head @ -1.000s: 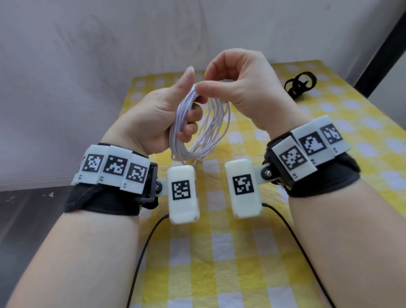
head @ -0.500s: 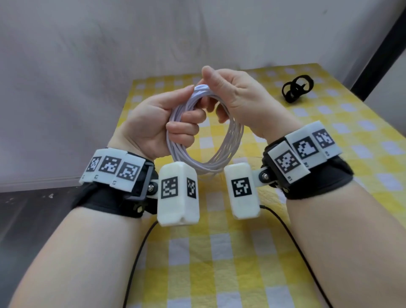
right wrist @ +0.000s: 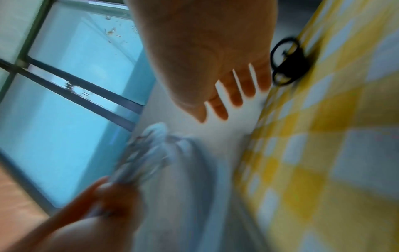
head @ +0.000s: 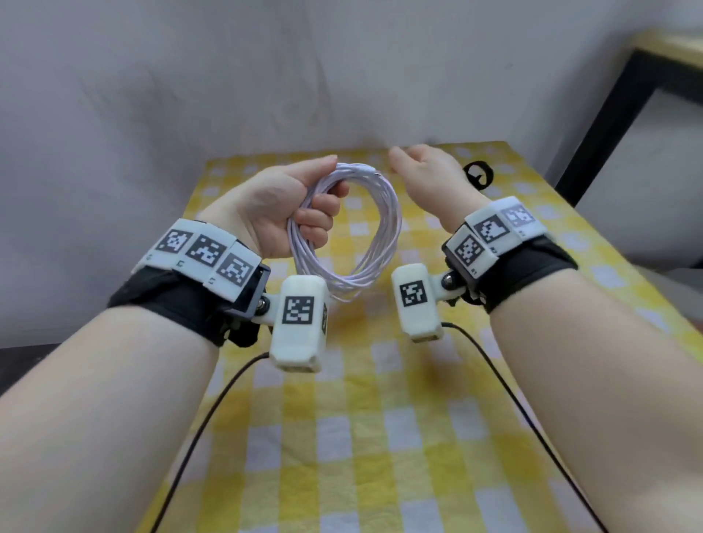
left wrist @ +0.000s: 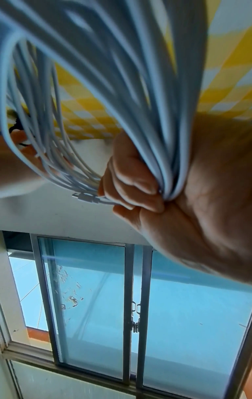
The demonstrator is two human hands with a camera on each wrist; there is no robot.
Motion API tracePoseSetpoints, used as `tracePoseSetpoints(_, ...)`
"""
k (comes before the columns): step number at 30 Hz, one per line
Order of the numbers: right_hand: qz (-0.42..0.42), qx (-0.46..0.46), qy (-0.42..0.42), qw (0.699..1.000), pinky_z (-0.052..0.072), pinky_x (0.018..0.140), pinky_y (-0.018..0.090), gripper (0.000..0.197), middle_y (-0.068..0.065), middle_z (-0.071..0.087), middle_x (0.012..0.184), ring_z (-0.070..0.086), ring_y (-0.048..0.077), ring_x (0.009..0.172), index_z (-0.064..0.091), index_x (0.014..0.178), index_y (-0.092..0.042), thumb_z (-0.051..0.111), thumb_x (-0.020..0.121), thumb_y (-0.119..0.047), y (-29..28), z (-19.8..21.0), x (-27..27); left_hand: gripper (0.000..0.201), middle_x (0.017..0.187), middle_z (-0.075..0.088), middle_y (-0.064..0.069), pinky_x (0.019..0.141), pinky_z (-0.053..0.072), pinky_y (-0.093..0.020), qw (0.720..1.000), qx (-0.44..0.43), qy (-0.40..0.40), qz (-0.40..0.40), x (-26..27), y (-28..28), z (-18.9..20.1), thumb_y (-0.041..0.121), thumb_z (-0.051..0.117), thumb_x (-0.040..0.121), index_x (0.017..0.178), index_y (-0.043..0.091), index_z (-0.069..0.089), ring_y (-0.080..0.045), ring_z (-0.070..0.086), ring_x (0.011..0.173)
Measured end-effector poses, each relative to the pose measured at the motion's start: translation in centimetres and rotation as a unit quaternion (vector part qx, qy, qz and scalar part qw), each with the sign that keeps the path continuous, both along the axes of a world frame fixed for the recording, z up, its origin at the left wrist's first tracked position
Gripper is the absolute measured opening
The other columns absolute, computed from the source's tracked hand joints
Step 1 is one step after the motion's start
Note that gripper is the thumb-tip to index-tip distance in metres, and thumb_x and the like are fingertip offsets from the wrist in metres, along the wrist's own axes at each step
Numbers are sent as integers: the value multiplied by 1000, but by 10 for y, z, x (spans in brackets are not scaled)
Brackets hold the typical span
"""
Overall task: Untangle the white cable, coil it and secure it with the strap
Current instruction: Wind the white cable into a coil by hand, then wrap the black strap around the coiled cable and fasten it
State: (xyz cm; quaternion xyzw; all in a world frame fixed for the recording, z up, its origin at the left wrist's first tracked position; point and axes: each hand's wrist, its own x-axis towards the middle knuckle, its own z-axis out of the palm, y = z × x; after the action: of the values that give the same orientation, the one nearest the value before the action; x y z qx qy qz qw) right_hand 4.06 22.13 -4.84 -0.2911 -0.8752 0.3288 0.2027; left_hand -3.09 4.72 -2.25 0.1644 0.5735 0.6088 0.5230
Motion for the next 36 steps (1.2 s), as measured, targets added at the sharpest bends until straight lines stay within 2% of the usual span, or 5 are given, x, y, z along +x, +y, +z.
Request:
tracePoseSetpoints(5, -151, 46, -171, 972, 27, 108, 41, 44, 18, 24, 145, 27, 40, 131, 45, 135, -21, 40, 91, -25, 57, -22, 4, 42, 45, 33, 10, 31, 23, -13, 1000, -3, -28, 11, -6, 19, -4, 46, 37, 97, 74, 13, 51, -1, 26, 28)
tracePoseSetpoints(9, -137, 14, -216, 967, 35, 104, 39, 43, 18, 37, 143, 39, 37, 129, 46, 136, -15, 42, 94, -21, 81, -27, 7, 41, 46, 35, 10, 34, 26, -12, 999, -4, -48, 7, -8, 31, -10, 46, 37, 96, 76, 13, 52, -1, 29, 31)
tracePoseSetpoints(22, 46, -283, 130, 949, 54, 74, 21, 31, -2, 56, 92, 60, 16, 91, 62, 115, -14, 62, 86, -3, 34, 3, 30, 36, 47, 29, 10, 41, 20, -15, 993, 35, -47, 107, 8, 24, -2, 46, 52, 91, 68, 20, 41, -4, 25, 32)
tracePoseSetpoints(30, 175, -335, 189, 906, 53, 70, 23, 21, 1, 56, 79, 57, 14, 69, 62, 105, -13, 58, 89, 0, -38, 47, 58, 16, 48, 49, 4, 35, 17, -15, 981, 13, 56, 186, 28, -7, 13, 23, 61, 90, 102, 17, 53, -5, 22, 31)
tracePoseSetpoints(36, 250, -319, 123, 906, 49, 64, 19, 21, -1, 56, 72, 54, 9, 64, 65, 96, -16, 44, 99, -13, -73, 61, 66, 19, 78, 57, -4, 35, 20, -15, 983, 36, 65, 167, 31, -31, 19, 30, 61, 89, 79, 17, 52, -4, 23, 32)
